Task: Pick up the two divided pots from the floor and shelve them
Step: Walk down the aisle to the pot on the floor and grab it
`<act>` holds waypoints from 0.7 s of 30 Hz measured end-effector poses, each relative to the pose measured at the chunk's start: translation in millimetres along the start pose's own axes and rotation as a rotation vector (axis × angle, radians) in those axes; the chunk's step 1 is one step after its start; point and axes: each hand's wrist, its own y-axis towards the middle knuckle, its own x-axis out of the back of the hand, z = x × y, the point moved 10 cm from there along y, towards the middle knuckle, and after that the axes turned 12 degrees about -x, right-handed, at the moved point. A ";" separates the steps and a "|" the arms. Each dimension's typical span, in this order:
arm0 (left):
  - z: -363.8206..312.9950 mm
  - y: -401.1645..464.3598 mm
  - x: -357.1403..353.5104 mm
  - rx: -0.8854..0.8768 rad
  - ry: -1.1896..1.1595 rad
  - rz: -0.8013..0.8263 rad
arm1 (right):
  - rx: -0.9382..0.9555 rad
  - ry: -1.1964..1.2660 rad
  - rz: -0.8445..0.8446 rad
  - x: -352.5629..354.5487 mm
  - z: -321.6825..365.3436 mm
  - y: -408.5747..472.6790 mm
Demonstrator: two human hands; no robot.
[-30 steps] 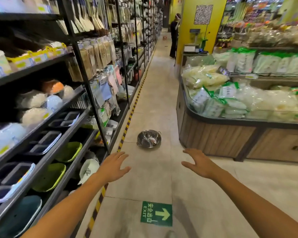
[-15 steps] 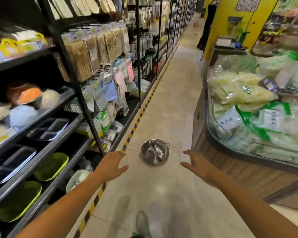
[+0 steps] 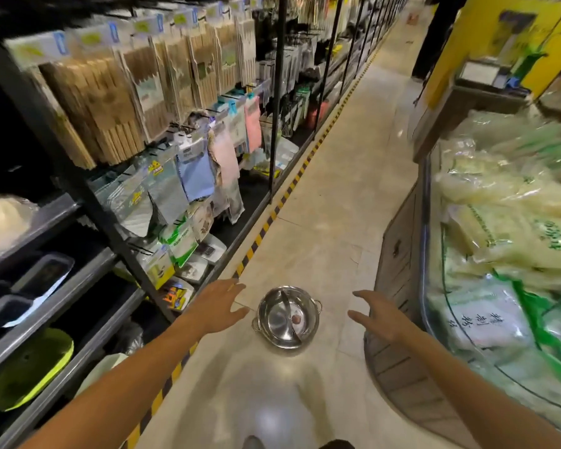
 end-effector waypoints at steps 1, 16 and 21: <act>5.5 17.1 0.5 0.003 0.000 -0.004 | 0.004 0.002 0.018 4.0 -0.7 22.7; 89.8 179.1 -205.5 0.476 -0.367 -0.055 | -0.045 0.006 0.341 -79.5 -59.0 380.4; 124.1 217.8 -348.3 0.574 -0.505 -0.014 | -0.151 0.043 0.318 -179.8 -128.9 477.5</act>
